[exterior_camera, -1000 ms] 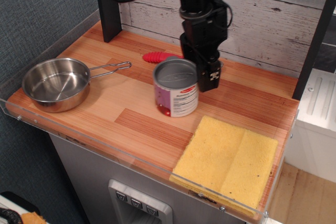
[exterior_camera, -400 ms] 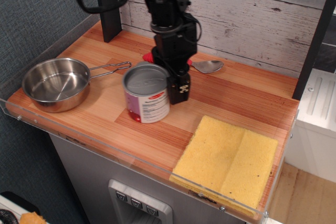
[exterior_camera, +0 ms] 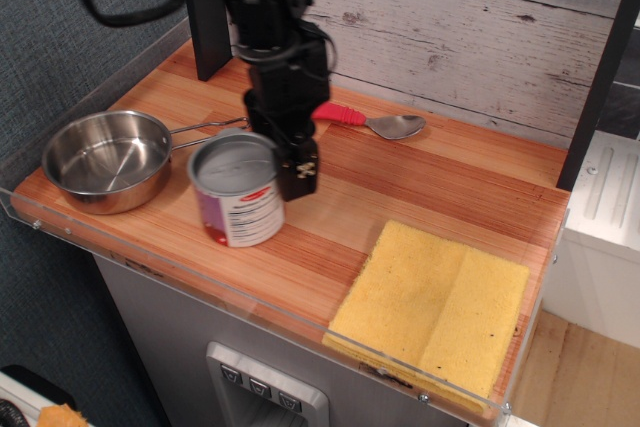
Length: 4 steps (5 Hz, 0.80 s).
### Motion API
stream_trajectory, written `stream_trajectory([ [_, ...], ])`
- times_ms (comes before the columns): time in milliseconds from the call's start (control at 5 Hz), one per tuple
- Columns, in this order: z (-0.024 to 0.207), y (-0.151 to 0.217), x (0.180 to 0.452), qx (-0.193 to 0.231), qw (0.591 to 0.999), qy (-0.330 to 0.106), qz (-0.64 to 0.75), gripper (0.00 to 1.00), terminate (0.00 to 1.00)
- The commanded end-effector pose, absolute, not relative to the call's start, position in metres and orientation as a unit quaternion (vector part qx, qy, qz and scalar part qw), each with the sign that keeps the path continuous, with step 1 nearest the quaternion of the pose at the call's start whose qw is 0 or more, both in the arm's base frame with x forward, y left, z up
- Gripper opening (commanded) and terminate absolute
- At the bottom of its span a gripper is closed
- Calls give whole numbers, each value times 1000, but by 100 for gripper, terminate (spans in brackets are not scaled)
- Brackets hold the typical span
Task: Put the can directly to the right of the pot.
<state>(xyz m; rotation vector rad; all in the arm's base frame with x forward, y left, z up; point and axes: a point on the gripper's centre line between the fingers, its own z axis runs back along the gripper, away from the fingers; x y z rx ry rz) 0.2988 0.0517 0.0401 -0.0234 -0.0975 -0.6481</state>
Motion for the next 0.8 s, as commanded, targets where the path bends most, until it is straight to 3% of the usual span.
stream_trajectory([
  [0, 62, 63, 282, 6, 952, -62, -298, 100, 0],
  [600, 81, 56, 291, 2, 951, -65, -302, 100, 0],
])
